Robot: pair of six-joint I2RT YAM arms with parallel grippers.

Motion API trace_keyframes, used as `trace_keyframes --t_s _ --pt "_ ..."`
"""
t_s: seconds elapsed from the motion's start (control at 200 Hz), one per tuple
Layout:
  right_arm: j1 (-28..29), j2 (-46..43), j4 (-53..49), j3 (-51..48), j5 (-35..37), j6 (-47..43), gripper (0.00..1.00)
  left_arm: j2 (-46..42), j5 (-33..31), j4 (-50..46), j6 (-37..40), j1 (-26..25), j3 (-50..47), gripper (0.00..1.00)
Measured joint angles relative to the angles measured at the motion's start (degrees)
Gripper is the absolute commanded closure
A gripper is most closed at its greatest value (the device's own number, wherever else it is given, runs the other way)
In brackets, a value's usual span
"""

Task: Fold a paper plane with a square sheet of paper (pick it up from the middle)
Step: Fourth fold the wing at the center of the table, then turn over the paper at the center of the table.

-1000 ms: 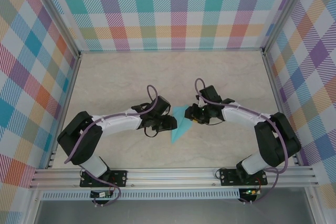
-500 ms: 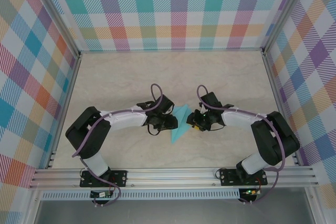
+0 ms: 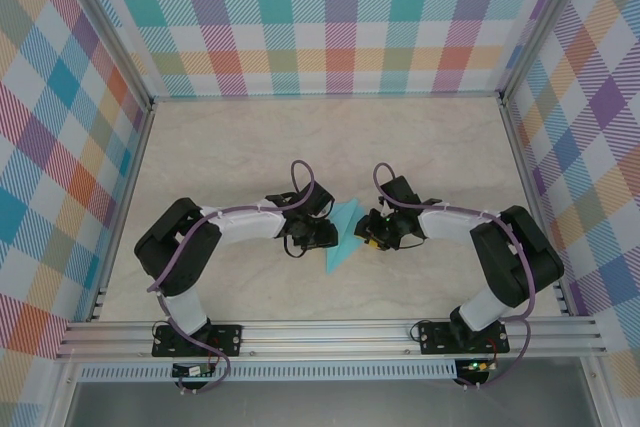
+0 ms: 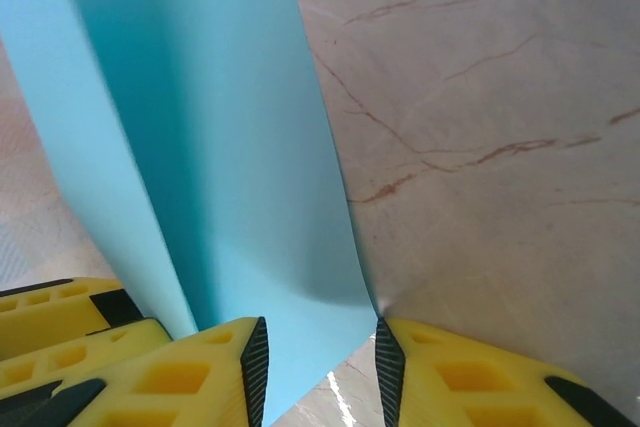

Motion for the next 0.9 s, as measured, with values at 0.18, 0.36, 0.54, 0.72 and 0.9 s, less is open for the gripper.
trace_keyframes --t_s 0.18,0.36,0.54,0.72,0.9 --pt "-0.22 0.92 2.73 -0.15 -1.51 1.14 0.65 0.26 0.26 -0.2 0.02 0.22 0.07 0.67" --pt "-0.35 1.57 3.32 0.02 -2.62 1.57 0.64 0.37 0.42 -0.28 0.02 0.22 0.07 0.69" --pt "-0.35 1.6 4.76 0.04 -3.58 2.34 0.59 0.37 0.35 -0.61 0.04 0.26 0.07 0.73" --pt "0.0 1.53 9.73 -0.24 -5.01 2.73 0.56 0.35 0.17 -0.76 -0.02 0.33 0.04 0.75" --pt "0.42 1.25 12.44 -1.7 -5.18 3.72 0.53 0.35 0.17 -0.63 -0.37 0.57 -0.07 0.75"
